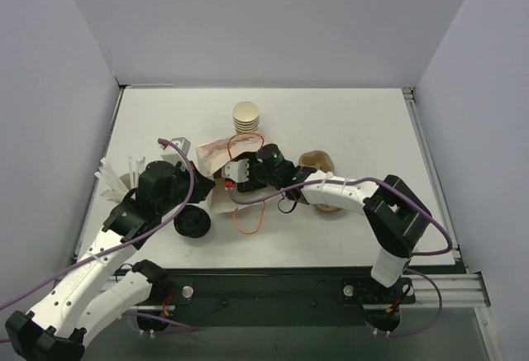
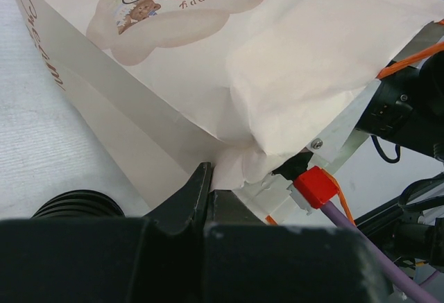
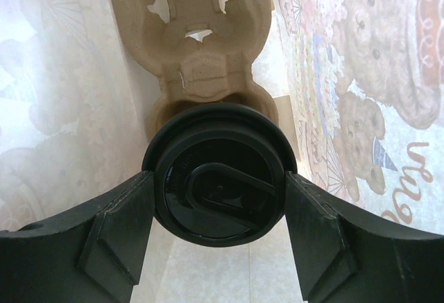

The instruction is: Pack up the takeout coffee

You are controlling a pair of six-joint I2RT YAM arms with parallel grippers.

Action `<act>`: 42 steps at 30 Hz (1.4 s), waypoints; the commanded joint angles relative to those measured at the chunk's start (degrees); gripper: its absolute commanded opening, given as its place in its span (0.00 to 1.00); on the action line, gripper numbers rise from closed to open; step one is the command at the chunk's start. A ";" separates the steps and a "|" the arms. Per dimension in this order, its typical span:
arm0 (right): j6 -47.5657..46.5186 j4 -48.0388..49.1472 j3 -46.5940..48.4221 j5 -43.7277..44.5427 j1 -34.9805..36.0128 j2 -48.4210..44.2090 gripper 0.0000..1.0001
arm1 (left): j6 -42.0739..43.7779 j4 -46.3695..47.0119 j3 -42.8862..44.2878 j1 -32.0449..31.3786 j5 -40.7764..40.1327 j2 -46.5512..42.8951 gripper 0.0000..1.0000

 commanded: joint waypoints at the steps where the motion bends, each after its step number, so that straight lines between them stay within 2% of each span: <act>1: 3.11 0.53 -0.93 -0.19 -0.87 1.66 0.54 | -0.74 -0.49 2.30 0.36 -0.23 -0.04 0.00; 7: 4.96 0.88 -1.01 0.95 -0.87 2.45 0.62 | -0.56 -0.58 2.83 0.36 -0.23 0.66 0.00; 15: 6.01 0.62 0.30 1.39 -1.31 0.61 0.79 | -2.40 -0.14 3.97 0.36 0.12 2.15 0.00; 19: 6.02 -2.54 1.62 0.69 -1.22 -1.06 0.86 | -2.40 -0.14 5.02 0.36 0.30 2.68 0.00; 31: 7.51 -14.32 4.96 0.86 -1.49 -5.19 0.88 | -2.23 -2.25 7.04 0.36 0.04 2.51 0.00; 42: 9.88 -25.55 6.28 4.99 -1.31 -8.89 0.86 | -1.88 -4.27 10.03 0.44 1.09 4.00 0.00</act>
